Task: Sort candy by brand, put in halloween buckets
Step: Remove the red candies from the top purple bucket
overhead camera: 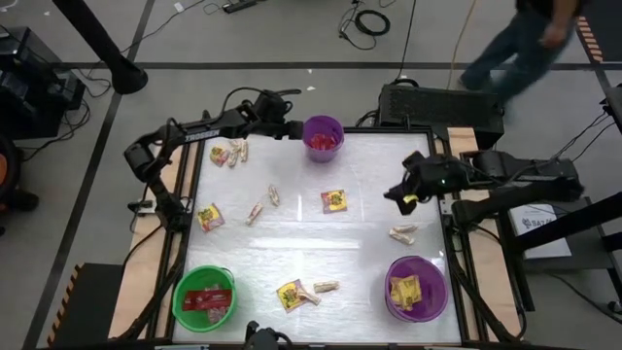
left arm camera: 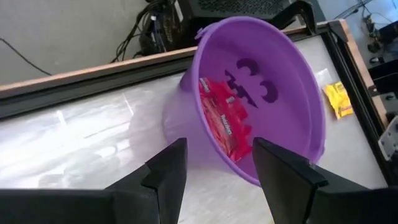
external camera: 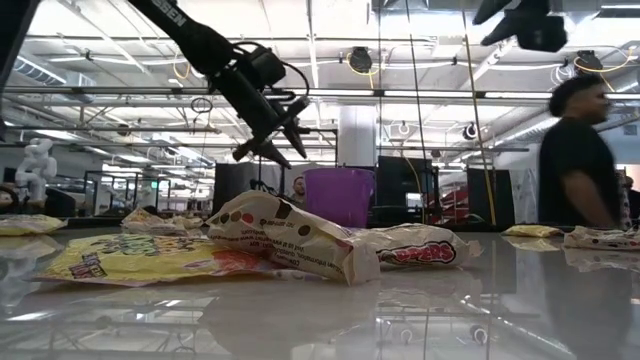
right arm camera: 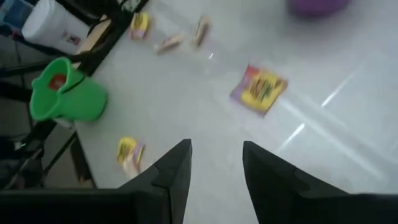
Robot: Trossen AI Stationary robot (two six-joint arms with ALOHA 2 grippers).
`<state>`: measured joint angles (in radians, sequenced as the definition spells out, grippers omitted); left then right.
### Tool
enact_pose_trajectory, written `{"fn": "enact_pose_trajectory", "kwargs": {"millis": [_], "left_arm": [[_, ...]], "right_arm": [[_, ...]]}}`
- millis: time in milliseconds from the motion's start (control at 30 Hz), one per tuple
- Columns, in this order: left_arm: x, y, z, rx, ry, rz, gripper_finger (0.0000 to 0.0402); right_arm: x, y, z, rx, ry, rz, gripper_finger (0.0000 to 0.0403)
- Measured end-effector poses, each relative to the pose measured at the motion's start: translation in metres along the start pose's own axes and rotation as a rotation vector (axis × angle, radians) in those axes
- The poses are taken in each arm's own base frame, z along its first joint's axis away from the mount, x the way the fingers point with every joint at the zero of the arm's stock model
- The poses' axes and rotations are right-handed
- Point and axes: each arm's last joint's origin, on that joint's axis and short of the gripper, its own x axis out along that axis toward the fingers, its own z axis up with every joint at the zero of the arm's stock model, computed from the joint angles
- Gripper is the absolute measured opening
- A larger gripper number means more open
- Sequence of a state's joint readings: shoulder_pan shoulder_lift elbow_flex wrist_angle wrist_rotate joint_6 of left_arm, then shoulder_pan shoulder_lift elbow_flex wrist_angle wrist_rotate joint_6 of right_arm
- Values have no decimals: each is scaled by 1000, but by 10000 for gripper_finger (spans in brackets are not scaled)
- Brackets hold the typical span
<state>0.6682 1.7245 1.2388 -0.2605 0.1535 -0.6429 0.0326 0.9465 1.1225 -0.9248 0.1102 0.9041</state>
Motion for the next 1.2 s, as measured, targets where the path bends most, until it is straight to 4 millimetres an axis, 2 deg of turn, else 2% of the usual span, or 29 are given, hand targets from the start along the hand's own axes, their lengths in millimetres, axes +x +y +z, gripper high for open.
{"fn": "enact_pose_trajectory", "kwargs": {"millis": [167,467,700,867,967,1200], "left_arm": [[21,3,1,-8,16,3,189],[38,-4,15,6,-23,22,189],[55,-3,9,35,22,71,189],[56,-10,8,109,-18,147,185],[55,-15,6,146,-34,182,161],[55,-19,5,201,-37,179,70]], "right_arm": [[2,-5,12,-45,-49,-9,137],[3,-13,19,-57,-15,16,137],[3,-16,23,-88,-29,1,137],[2,-20,26,-101,-26,3,137],[2,-21,28,-108,-33,-6,137],[2,-25,31,-107,-30,-3,137]]}}
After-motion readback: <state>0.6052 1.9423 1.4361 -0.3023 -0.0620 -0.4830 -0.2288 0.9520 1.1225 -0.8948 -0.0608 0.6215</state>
